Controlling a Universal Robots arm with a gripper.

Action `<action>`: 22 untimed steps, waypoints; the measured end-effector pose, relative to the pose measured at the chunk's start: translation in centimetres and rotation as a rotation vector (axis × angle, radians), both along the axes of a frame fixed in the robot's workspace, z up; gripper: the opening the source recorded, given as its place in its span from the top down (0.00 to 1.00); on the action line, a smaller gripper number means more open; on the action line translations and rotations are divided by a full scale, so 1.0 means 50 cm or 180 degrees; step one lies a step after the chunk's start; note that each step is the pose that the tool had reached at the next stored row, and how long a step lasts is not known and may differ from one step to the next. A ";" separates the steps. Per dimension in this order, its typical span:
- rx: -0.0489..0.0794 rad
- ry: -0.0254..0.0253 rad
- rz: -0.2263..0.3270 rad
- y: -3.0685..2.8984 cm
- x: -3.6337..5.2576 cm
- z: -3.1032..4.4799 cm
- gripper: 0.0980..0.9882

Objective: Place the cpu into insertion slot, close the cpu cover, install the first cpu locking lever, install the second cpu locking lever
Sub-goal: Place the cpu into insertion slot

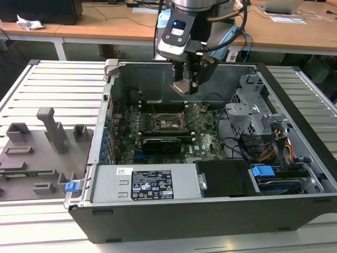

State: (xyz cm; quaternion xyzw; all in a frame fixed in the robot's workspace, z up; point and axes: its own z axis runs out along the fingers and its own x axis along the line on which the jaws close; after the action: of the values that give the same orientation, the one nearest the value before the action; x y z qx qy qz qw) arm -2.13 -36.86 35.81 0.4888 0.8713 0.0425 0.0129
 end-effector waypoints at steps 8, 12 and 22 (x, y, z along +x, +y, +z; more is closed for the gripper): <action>0.0000 0.0000 -0.0294 0.000 0.000 -0.004 0.50; 0.0000 0.0000 -0.0358 0.000 0.000 -0.006 0.50; 0.0000 0.0000 -0.0479 0.000 0.000 -0.009 0.50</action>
State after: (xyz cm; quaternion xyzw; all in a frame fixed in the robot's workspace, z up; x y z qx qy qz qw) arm -2.13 -36.85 35.35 0.5529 0.8321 0.0414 0.0161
